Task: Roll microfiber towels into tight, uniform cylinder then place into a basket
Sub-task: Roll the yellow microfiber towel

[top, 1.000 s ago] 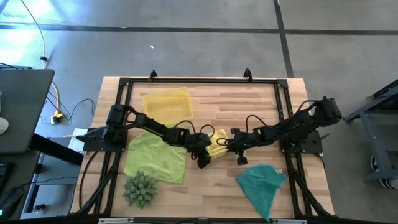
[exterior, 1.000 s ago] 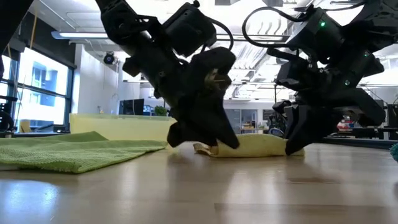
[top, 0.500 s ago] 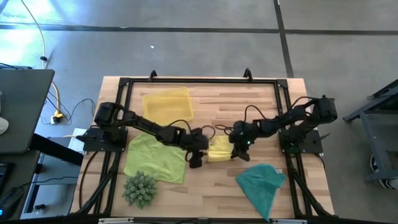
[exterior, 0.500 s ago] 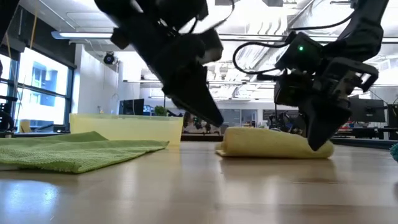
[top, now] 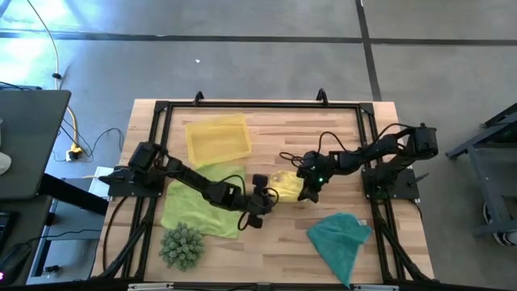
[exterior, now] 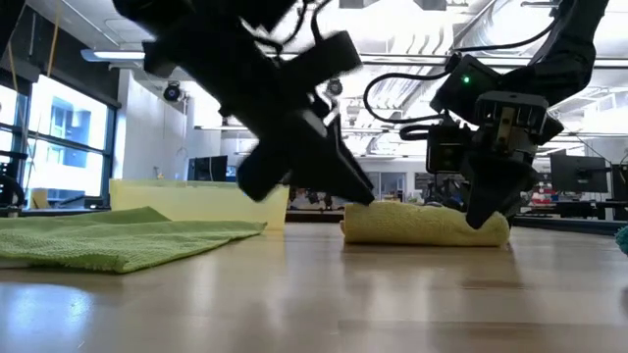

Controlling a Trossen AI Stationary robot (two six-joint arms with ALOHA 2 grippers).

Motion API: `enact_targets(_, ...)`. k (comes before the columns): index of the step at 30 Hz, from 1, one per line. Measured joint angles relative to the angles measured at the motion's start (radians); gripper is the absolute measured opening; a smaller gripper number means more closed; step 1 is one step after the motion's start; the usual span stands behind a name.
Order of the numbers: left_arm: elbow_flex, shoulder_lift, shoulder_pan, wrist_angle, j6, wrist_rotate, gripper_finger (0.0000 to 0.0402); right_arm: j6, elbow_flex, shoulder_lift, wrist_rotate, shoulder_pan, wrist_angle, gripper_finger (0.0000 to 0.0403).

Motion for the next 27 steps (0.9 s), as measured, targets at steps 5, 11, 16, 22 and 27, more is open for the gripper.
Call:
enact_targets(5,0.002,0.001,0.022,0.002,-0.121,0.028,0.0145,0.000,0.000,0.000,0.004,0.000,0.000,0.0003)
enact_targets(11,0.002,0.001,0.011,0.009,-0.124,0.046,0.0182,0.000,0.000,0.000,0.007,0.000,0.000,0.0003)
enact_targets(16,0.001,0.016,-0.006,0.005,-0.052,0.053,0.0191,-0.002,0.000,0.000,0.013,0.000,0.001,0.0004)
enact_targets(22,0.002,0.032,0.017,0.020,-0.036,0.030,0.0191,-0.003,0.000,0.000,0.013,0.000,0.004,0.0005)
enact_targets(27,0.002,0.032,0.050,0.029,-0.033,0.052,0.0189,-0.003,0.000,0.000,0.014,0.000,0.005,0.0005)
